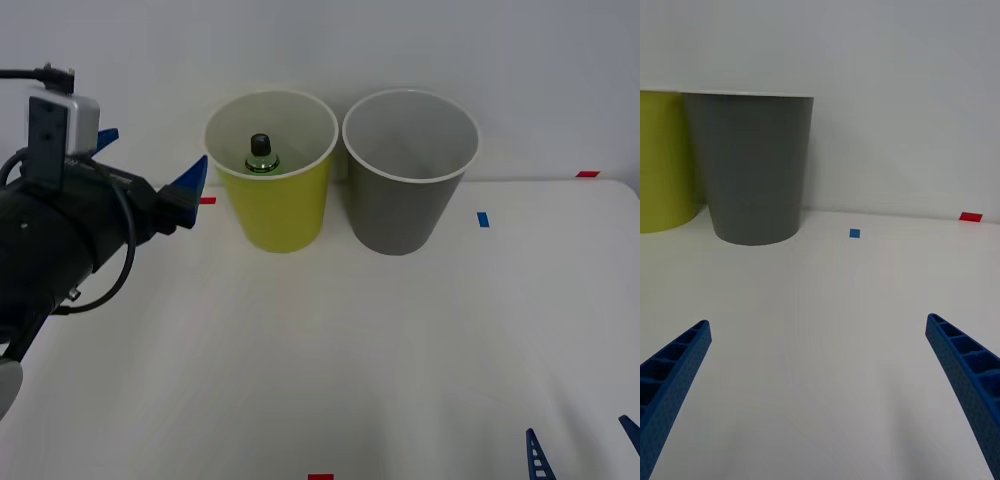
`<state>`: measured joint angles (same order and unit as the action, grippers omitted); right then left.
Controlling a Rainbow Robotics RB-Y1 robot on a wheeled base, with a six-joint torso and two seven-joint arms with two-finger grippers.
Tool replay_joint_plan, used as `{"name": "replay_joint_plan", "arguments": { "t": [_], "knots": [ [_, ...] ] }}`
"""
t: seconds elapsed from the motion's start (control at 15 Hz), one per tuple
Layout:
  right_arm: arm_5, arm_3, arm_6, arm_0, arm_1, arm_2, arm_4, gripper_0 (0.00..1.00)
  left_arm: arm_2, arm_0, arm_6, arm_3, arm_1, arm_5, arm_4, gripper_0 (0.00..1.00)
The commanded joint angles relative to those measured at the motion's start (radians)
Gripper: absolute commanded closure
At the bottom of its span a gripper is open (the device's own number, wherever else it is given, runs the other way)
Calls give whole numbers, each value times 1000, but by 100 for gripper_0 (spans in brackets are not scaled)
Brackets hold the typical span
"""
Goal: Put cans in the gray bin and PET bottles in the light green bin.
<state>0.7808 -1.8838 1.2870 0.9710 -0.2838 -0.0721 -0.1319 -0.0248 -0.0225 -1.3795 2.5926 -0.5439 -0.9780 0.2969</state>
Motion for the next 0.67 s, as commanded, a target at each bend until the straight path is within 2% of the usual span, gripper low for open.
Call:
{"name": "replay_joint_plan", "arguments": {
  "t": [0.07, 0.33, 0.53, 0.67],
  "knots": [
    [0, 0, 0, 0, 0, 0, 0, 0, 6, -200, -1, 25, 29, 52, 1, 0],
    [0, 0, 0, 0, 0, 0, 0, 0, 11, -300, -23, 25, 193, 78, -47, 0],
    [0, 0, 0, 0, 0, 0, 0, 0, 14, -341, -41, 25, 249, 105, -45, 0],
    [0, 0, 0, 0, 0, 0, 0, 0, -9, -409, -55, -3, 257, 326, -27, 0]
  ]
}}
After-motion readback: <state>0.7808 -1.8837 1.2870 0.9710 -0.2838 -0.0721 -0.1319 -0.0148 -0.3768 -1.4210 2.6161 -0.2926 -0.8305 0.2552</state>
